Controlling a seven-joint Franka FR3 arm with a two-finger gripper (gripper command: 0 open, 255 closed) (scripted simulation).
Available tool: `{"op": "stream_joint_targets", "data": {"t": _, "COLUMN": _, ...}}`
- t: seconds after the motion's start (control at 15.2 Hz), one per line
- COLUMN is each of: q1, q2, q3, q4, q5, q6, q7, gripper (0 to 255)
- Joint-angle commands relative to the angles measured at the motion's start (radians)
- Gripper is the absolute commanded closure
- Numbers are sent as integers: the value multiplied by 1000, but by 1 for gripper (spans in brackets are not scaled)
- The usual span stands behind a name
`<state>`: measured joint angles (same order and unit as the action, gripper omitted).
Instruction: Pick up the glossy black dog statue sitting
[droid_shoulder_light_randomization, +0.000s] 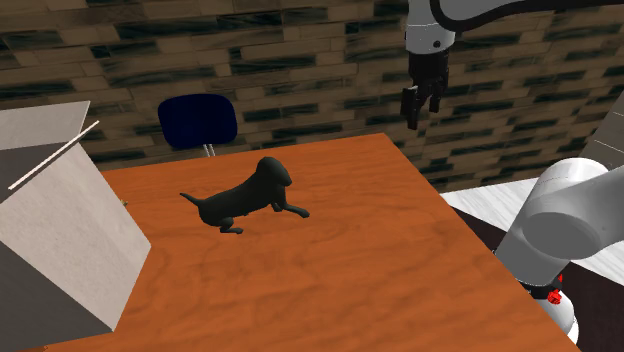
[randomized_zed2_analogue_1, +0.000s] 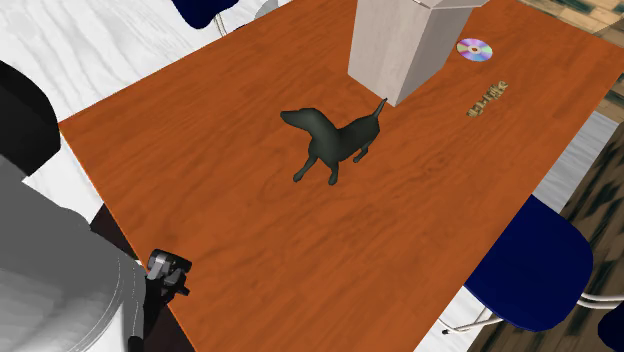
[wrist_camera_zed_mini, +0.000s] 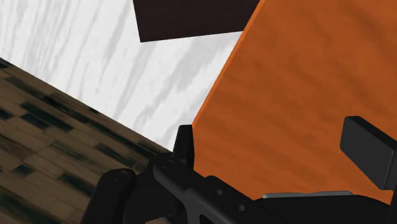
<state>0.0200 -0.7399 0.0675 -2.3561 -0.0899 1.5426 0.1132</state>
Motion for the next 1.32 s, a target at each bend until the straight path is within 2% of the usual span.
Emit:
{"op": "stream_joint_targets", "data": {"t": 0.0, "q1": 0, "q2": 0, "q3": 0, "q4": 0, "q5": 0, "q6": 0, "q7": 0, "gripper": 0}}
{"op": "stream_joint_targets", "data": {"t": 0.66, "q1": 43, "q2": 195, "q3": 218, "q4": 212, "q5": 106, "q6": -34, "q7": 263, "gripper": 0}}
{"op": "stream_joint_targets", "data": {"t": 0.99, "q1": 52, "q2": 332, "q3": 324, "q4": 361, "q5": 118, "q6": -56, "q7": 402, "gripper": 0}}
{"op": "stream_joint_targets", "data": {"t": 1.25, "q1": 59, "q2": 464, "q3": 410, "q4": 505, "q5": 100, "q6": -82, "q7": 522, "gripper": 0}}
